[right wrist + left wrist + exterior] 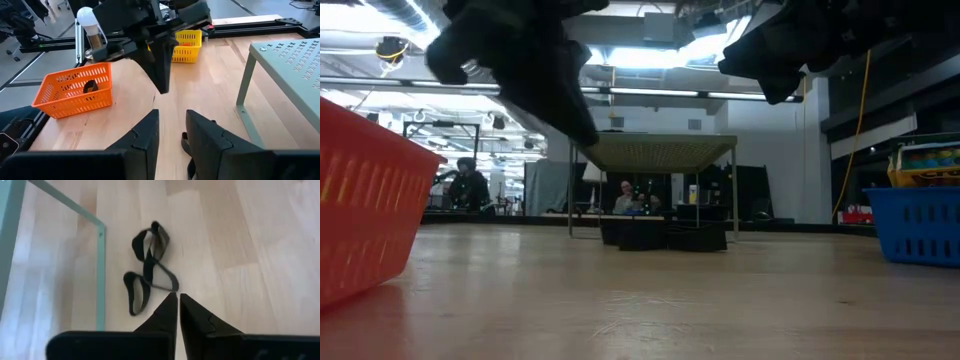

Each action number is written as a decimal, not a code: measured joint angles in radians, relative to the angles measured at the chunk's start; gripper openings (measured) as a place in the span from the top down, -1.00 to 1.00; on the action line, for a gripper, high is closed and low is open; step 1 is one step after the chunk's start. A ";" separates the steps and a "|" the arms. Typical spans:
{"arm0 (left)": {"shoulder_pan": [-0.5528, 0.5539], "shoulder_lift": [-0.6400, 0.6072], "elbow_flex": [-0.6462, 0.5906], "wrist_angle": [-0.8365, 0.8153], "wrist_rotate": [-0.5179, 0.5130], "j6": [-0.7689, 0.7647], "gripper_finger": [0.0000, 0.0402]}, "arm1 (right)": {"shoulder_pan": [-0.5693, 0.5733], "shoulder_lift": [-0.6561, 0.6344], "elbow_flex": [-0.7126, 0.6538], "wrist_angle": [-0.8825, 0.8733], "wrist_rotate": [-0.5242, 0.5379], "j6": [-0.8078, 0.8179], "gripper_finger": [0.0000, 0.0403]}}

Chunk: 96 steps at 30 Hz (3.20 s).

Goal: Pick & Place Office Desk Supplies
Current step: Put the black rubber band into the orange bin

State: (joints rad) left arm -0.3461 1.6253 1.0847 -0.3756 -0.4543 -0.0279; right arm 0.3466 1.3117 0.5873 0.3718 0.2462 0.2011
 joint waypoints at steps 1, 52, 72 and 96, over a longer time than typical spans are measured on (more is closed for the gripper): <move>0.003 0.003 0.000 0.015 0.004 -0.003 0.89 | 0.000 0.000 0.000 0.001 0.000 0.000 0.51; 0.223 0.252 0.002 0.125 0.201 0.158 0.84 | 0.000 0.000 0.000 -0.006 -0.001 0.000 0.51; -0.019 -0.050 -0.001 -0.075 0.172 0.061 0.99 | 0.000 0.000 0.000 -0.016 -0.001 0.000 0.51; -0.331 -0.014 0.000 0.037 0.519 -0.202 0.98 | 0.000 0.000 0.000 -0.015 -0.001 0.000 0.51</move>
State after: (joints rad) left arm -0.6771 1.6116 1.0843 -0.3382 0.0646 -0.2303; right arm 0.3464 1.3117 0.5873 0.3567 0.2455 0.2016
